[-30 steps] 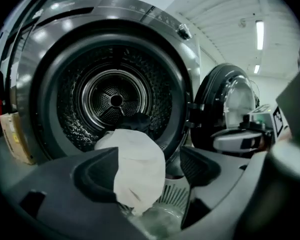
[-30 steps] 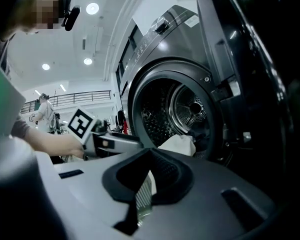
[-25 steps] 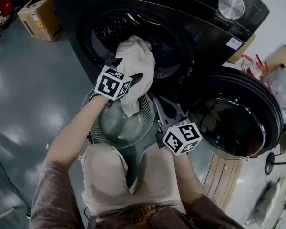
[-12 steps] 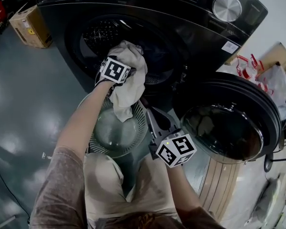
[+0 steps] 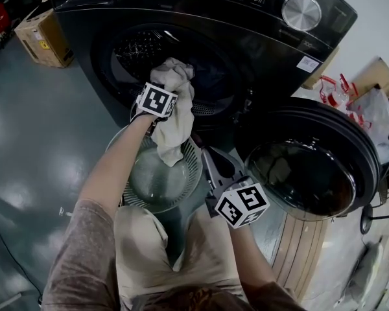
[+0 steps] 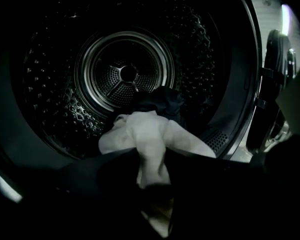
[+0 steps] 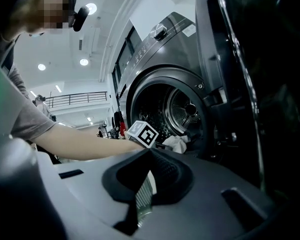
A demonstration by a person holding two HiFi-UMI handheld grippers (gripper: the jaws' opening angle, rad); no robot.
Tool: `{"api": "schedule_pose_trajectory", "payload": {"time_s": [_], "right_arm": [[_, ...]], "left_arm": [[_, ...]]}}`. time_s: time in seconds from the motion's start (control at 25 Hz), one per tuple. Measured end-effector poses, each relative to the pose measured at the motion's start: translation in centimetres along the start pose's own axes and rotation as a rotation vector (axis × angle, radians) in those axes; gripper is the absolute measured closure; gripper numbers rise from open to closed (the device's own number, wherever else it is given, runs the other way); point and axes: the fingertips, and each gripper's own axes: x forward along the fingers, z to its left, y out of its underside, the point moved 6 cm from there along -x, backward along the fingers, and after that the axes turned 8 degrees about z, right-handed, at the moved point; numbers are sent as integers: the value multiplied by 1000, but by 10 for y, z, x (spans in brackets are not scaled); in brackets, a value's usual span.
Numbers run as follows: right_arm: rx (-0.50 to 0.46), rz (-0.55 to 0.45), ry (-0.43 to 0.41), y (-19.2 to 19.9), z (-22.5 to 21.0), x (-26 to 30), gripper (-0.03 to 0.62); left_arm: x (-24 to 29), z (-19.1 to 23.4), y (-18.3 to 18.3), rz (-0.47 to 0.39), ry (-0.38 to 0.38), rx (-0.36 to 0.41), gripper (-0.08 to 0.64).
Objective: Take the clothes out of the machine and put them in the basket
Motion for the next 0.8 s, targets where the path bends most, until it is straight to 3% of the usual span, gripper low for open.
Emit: {"api": "schedule_pose_trajectory", "payload": {"time_s": [0.08,0.16,0.56,0.8], "right_arm": [[2,-1,1,0,-1,-4,595],[1,0,0,-1,-2,-7,595],[-9,-4,-38,-5,-1,1,595],[-15,1,-74,-6,3,18,595]], "left_arm": [[-11,-3,4,3,9,-8,470],[-24,-8,10,5,31,-1,488],[-130,-39,61,-42,143,22,495],[-184,-65,89,-23,216,30,494]]}}
